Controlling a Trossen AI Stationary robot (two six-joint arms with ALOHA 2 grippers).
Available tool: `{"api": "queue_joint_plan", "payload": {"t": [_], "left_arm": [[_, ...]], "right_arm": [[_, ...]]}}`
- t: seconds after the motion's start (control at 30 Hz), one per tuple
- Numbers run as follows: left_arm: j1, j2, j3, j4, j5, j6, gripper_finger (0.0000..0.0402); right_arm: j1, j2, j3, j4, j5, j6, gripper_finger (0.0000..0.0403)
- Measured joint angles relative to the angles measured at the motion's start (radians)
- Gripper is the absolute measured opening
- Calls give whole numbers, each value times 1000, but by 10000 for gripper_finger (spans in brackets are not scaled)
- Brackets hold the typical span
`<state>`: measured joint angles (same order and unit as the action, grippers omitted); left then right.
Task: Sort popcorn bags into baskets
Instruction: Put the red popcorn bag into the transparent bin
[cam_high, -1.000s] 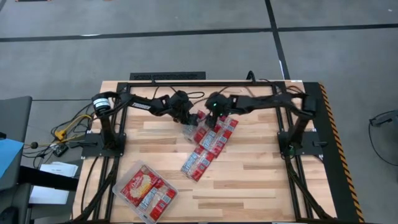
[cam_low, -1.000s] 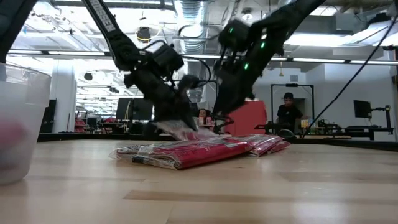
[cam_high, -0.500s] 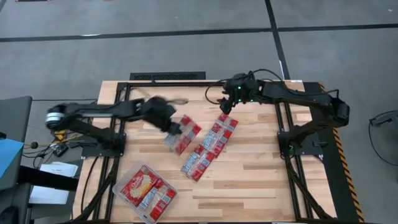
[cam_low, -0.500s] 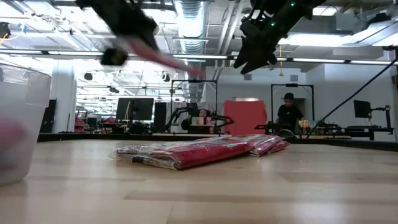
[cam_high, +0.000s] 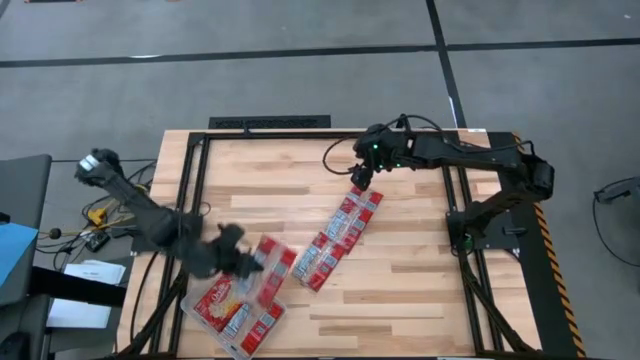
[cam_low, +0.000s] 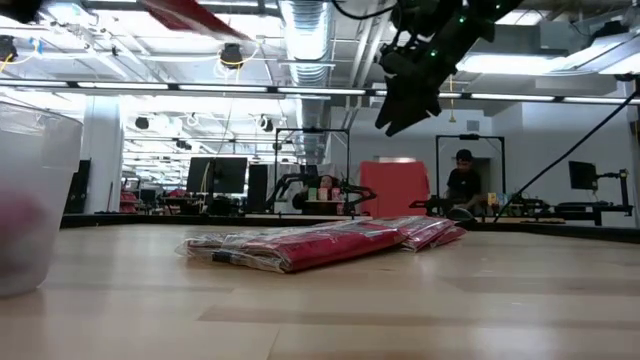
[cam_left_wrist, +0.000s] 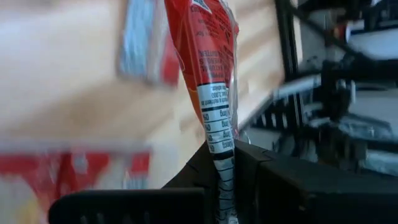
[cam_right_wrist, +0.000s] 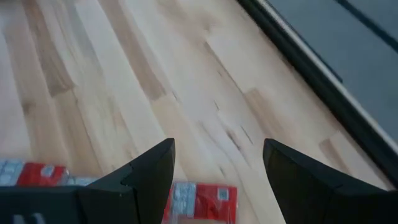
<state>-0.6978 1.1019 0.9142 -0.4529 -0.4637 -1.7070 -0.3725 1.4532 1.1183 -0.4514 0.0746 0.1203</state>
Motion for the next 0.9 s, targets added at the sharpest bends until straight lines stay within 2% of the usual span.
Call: {"api": "queue_joint_plan", "payload": {"t": [0.13,0.3,0.4,0.57,0.7,0.9], "left_arm": [[-145,94,0,26,-15,-126,7],[-230,217,0,27,-19,-272,7],[-251,279,0,34,-13,-333,8],[-279,345,0,110,37,-350,8],[-283,354,0,108,66,-363,8],[-273,354,0,75,36,-353,9]], "right_arm": [[11,8,0,11,-5,-1,270],[11,7,1,25,-5,0,270],[9,7,1,26,-4,2,270],[9,7,1,26,-4,2,270],[9,7,1,26,-4,2,270],[5,7,1,26,-2,2,270]]}}
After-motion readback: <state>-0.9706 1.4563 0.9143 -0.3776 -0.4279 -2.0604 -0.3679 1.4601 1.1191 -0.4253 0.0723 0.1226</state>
